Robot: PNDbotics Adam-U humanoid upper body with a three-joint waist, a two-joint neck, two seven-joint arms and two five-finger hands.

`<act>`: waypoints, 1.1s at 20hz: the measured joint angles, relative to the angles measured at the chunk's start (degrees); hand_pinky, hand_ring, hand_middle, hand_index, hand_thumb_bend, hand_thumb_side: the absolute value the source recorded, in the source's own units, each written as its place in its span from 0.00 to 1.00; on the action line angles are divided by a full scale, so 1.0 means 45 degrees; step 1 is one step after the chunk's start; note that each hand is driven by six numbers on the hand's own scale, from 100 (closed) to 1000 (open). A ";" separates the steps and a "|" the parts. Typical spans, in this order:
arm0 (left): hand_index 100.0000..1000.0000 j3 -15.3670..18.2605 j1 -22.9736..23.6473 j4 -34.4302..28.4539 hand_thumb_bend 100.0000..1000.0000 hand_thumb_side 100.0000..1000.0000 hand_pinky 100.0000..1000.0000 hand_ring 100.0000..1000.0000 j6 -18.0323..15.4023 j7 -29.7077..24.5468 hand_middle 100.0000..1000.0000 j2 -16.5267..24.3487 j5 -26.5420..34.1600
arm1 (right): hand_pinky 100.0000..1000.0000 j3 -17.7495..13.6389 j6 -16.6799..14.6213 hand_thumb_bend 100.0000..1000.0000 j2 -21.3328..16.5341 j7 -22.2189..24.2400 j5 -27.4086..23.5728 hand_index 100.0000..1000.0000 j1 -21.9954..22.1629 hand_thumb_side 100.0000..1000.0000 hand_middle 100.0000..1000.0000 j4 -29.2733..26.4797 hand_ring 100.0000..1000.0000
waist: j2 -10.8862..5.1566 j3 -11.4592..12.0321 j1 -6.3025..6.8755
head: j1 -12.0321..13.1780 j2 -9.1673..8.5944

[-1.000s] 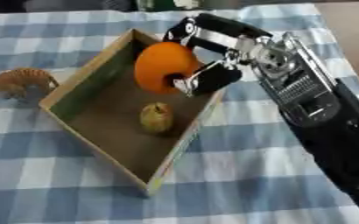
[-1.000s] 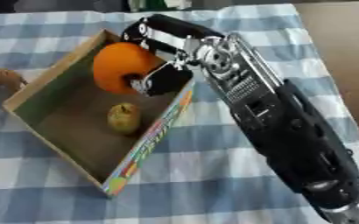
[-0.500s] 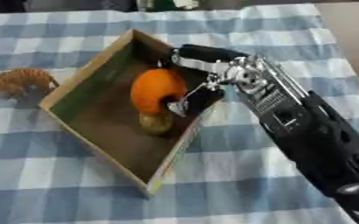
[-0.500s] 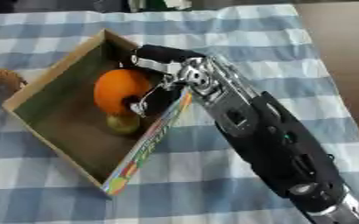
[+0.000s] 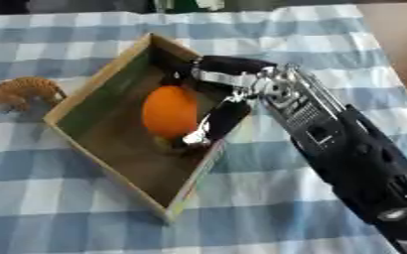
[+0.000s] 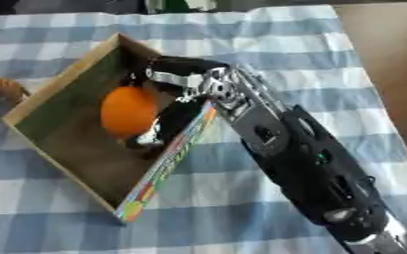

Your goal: Pick up objects on the table and place them in the box.

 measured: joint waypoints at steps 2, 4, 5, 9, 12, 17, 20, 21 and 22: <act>0.73 0.0001 0.0000 0.0000 0.00 0.88 0.42 0.57 0.0000 0.0000 0.53 0.0000 0.0000 | 0.77 -0.0262 0.0034 0.66 -0.0009 -0.0183 -0.0119 0.93 0.0000 0.46 0.74 -0.0312 0.97 | 0.0000 -0.0021 0.0003 | 0.0007 0.0000; 0.73 0.0001 0.0001 0.0000 0.00 0.88 0.42 0.57 0.0001 0.0001 0.53 0.0000 0.0000 | 0.77 -0.0579 0.0138 0.65 -0.0049 -0.0457 -0.0255 0.93 0.0000 0.51 0.73 -0.0698 0.96 | 0.0000 -0.0043 0.0005 | 0.0017 0.0000; 0.73 0.0001 0.0001 0.0000 0.00 0.88 0.42 0.57 0.0001 0.0001 0.53 0.0000 0.0000 | 0.77 -0.0761 0.0206 0.65 -0.0108 -0.0626 -0.0334 0.93 0.0000 0.53 0.73 -0.0908 0.96 | 0.0000 -0.0061 0.0007 | 0.0021 0.0000; 0.73 0.0003 0.0004 0.0000 0.00 0.88 0.42 0.57 0.0004 0.0004 0.53 0.0000 0.0000 | 0.77 -0.1593 0.0581 0.64 -0.0337 -0.1427 -0.0697 0.93 -0.0003 0.59 0.72 -0.1860 0.96 | -0.0004 -0.0113 0.0032 | 0.0046 0.0000; 0.73 0.0003 0.0005 0.0000 0.00 0.88 0.43 0.57 0.0005 0.0005 0.53 0.0000 0.0000 | 0.77 -0.2176 0.0901 0.56 -0.0586 -0.2032 -0.0961 0.93 -0.0005 0.68 0.72 -0.2556 0.96 | -0.0013 -0.0153 0.0039 | 0.0081 0.0000; 0.73 0.0005 0.0004 0.0000 0.00 0.87 0.43 0.57 0.0003 0.0011 0.53 0.0006 -0.0001 | 0.76 -0.2949 0.1479 0.63 -0.1255 -0.3085 -0.1447 0.93 0.0080 0.63 0.72 -0.3540 0.95 | -0.0031 -0.0236 0.0085 | 0.0121 0.0002; 0.73 0.0005 -0.0003 0.0000 0.00 0.87 0.43 0.57 -0.0006 0.0020 0.54 0.0030 -0.0018 | 0.76 -0.3323 0.1793 0.62 -0.1750 -0.3737 -0.1838 0.93 0.0286 0.66 0.71 -0.4080 0.95 | -0.0063 -0.0315 0.0122 | 0.0112 0.0012; 0.73 0.0005 -0.0016 0.0000 0.00 0.87 0.43 0.57 -0.0010 0.0025 0.54 0.0065 -0.0029 | 0.76 -0.3451 0.1892 0.61 -0.1922 -0.3960 -0.1983 0.93 0.0381 0.68 0.71 -0.4249 0.95 | -0.0078 -0.0350 0.0122 | 0.0108 0.0014; 0.73 0.0005 -0.0035 0.0000 0.00 0.87 0.43 0.57 -0.0020 0.0035 0.54 0.0131 -0.0039 | 0.76 -0.3576 0.1999 0.60 -0.2079 -0.4200 -0.2139 0.93 0.0482 0.69 0.71 -0.4421 0.95 | -0.0095 -0.0372 0.0131 | 0.0105 0.0015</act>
